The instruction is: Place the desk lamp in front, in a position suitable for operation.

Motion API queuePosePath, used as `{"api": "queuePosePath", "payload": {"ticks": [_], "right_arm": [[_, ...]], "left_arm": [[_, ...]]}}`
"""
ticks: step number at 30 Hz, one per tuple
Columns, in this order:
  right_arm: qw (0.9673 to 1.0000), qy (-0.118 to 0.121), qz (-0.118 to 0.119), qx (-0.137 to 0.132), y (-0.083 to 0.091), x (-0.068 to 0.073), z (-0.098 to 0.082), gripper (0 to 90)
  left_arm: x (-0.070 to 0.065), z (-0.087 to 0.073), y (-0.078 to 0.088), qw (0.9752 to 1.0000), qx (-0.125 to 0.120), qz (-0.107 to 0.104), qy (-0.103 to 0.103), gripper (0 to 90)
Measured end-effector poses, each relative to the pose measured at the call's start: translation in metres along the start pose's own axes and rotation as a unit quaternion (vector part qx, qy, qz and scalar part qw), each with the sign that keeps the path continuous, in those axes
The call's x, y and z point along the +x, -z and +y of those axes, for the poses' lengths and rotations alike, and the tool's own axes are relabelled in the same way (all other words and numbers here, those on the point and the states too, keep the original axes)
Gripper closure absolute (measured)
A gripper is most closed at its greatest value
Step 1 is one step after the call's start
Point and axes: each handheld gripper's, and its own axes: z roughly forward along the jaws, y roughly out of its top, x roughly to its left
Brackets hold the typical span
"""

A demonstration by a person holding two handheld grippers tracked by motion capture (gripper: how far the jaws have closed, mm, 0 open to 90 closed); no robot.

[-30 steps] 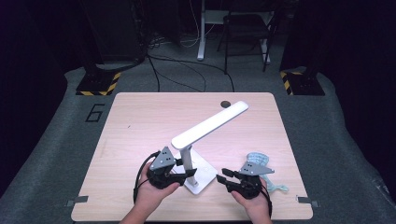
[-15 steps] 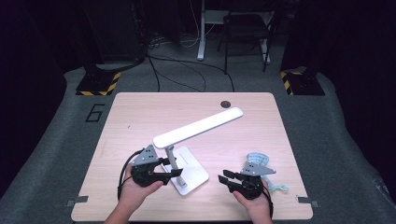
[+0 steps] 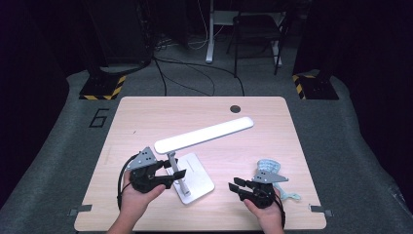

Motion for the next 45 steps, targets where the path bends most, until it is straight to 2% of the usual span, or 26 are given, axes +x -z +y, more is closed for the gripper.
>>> {"api": "queuePosePath", "payload": {"ticks": [2,7,9,12,13,14,15,16,18,21,23,24,26,27,29,30,31,32,33,34,37,40,45], "right_arm": [[1.0000,-0.005,-0.001,0.002,0.000,0.000,0.000,65.0],[1.0000,-0.003,-0.001,0.001,0.001,-0.001,0.000,64.8],[0.9999,-0.004,-0.009,-0.003,0.004,-0.003,0.001,64.8],[0.9999,-0.007,-0.013,-0.007,0.007,-0.006,0.001,64.9],[0.9997,-0.007,-0.022,-0.010,0.009,-0.009,0.002,65.1],[0.9997,-0.007,-0.022,-0.010,0.009,-0.009,0.002,65.1],[0.9992,-0.003,-0.040,-0.008,0.011,-0.012,0.002,65.2],[0.9992,-0.003,-0.040,-0.008,0.011,-0.012,0.002,65.2],[0.9982,0.005,-0.060,-0.003,0.015,-0.017,0.003,65.0],[0.9961,-0.001,-0.089,-0.002,0.021,-0.025,0.003,63.8],[0.9926,-0.004,-0.122,-0.002,0.029,-0.037,0.002,61.6],[0.9926,-0.004,-0.122,-0.002,0.029,-0.037,0.002,61.6],[0.9872,-0.003,-0.160,0.001,0.035,-0.045,0.000,58.9],[0.9828,-0.005,-0.185,0.000,0.040,-0.051,-0.001,55.4],[0.9785,-0.009,-0.206,0.001,0.045,-0.056,-0.003,52.6],[0.9785,-0.009,-0.206,0.001,0.045,-0.056,-0.003,52.6],[0.9739,-0.009,-0.227,0.004,0.048,-0.059,-0.004,49.9],[0.9739,-0.009,-0.227,0.004,0.048,-0.059,-0.004,49.9],[0.9719,-0.014,-0.235,0.013,0.048,-0.062,-0.006,47.2],[0.9719,-0.014,-0.235,0.013,0.048,-0.062,-0.006,47.2],[0.9697,-0.031,-0.241,0.028,0.048,-0.066,-0.012,43.8],[0.9699,-0.040,-0.238,0.035,0.048,-0.068,-0.015,42.4],[0.9723,-0.050,-0.223,0.051,0.043,-0.070,-0.021,38.7]], "left_arm": [[-0.001,0.004,0.000,0.9998,0.010,0.006,-0.013,47.6],[-0.005,0.005,-0.002,0.9995,0.014,0.009,-0.027,50.5],[-0.005,0.006,-0.004,0.9991,0.014,0.003,-0.041,51.2],[-0.004,0.007,-0.007,0.9988,0.013,-0.005,-0.046,51.4],[-0.003,0.009,-0.010,0.9983,0.014,-0.015,-0.055,51.4],[-0.003,0.009,-0.010,0.9983,0.014,-0.015,-0.055,51.4],[-0.006,0.011,-0.016,0.9980,0.017,-0.025,-0.055,51.5],[-0.006,0.011,-0.016,0.9980,0.017,-0.025,-0.055,51.5],[-0.008,0.013,-0.022,0.9970,0.017,-0.037,-0.066,51.5],[-0.010,0.015,-0.028,0.9955,0.021,-0.057,-0.073,51.6],[-0.009,0.016,-0.027,0.9955,0.020,-0.055,-0.074,51.5],[-0.009,0.016,-0.027,0.9955,0.020,-0.055,-0.074,51.5],[-0.008,0.015,-0.026,0.9960,0.017,-0.054,-0.070,51.5],[-0.007,0.014,-0.026,0.9959,0.015,-0.054,-0.071,51.4],[-0.007,0.014,-0.026,0.9959,0.014,-0.054,-0.071,51.4],[-0.007,0.014,-0.026,0.9959,0.014,-0.054,-0.071,51.3],[-0.008,0.014,-0.026,0.9960,0.016,-0.054,-0.069,51.2],[-0.008,0.014,-0.026,0.9960,0.016,-0.054,-0.069,51.1],[-0.008,0.014,-0.026,0.9961,0.016,-0.053,-0.068,51.1],[-0.008,0.014,-0.026,0.9961,0.016,-0.053,-0.068,51.0],[-0.008,0.014,-0.025,0.9962,0.016,-0.052,-0.067,50.9],[-0.009,0.014,-0.026,0.9964,0.014,-0.051,-0.066,50.8],[-0.009,0.014,-0.026,0.9967,0.014,-0.051,-0.062,50.6]]}}
